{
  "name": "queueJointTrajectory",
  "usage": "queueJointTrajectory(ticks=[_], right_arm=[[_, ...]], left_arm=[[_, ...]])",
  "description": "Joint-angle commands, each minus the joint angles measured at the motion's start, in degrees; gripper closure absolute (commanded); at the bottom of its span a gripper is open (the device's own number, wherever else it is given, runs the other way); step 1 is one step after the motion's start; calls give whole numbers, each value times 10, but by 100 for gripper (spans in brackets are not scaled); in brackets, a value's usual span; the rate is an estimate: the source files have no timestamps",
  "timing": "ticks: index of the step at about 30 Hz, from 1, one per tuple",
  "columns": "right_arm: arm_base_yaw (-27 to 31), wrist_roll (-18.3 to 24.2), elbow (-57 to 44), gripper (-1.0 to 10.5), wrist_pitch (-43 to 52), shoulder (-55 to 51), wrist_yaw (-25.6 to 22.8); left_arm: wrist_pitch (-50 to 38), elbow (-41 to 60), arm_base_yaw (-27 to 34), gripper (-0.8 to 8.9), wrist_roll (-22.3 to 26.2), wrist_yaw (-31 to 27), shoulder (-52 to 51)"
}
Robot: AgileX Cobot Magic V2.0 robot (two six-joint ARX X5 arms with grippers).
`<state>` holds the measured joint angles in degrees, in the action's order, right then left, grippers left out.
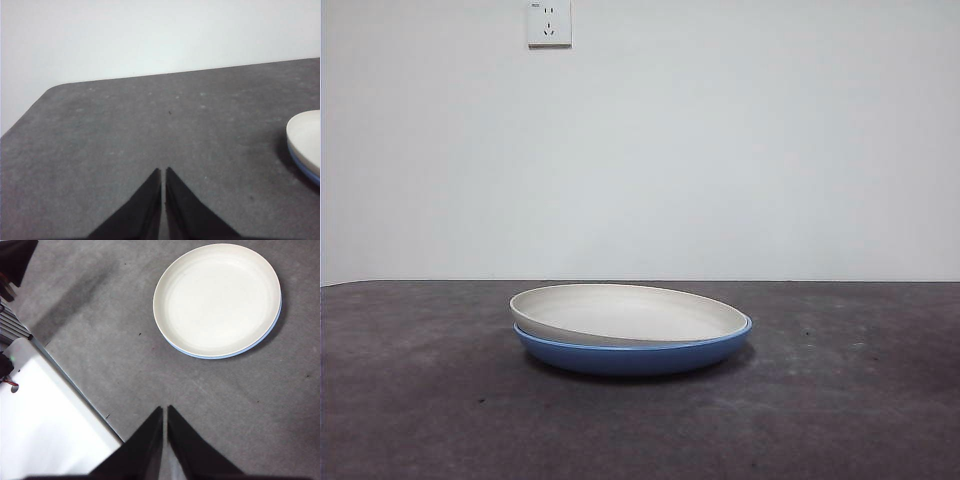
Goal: Pick up the white plate, put it on the blue plate, put it on desk
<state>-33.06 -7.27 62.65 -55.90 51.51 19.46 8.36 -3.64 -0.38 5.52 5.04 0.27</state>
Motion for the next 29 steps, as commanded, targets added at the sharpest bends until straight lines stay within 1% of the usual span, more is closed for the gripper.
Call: queueJointTrajectory(ticks=[1,7,9,13,29], right_arm=[[-5,7,9,939,5,4,0],[-5,7,9,939,6,4,0],[-5,7,9,939,6,4,0],[-5,7,9,939,6,4,0],[-5,7,9,939,6,4,0]], left_arm=[[-3,13,1,799,9,-1,-1],[-1,30,1,799,9,-1,-1],[14,30,1,799,8,-1,-1],[21,30,1,799,-9,-1,-1],[22,30,1,799,-9,-1,-1]])
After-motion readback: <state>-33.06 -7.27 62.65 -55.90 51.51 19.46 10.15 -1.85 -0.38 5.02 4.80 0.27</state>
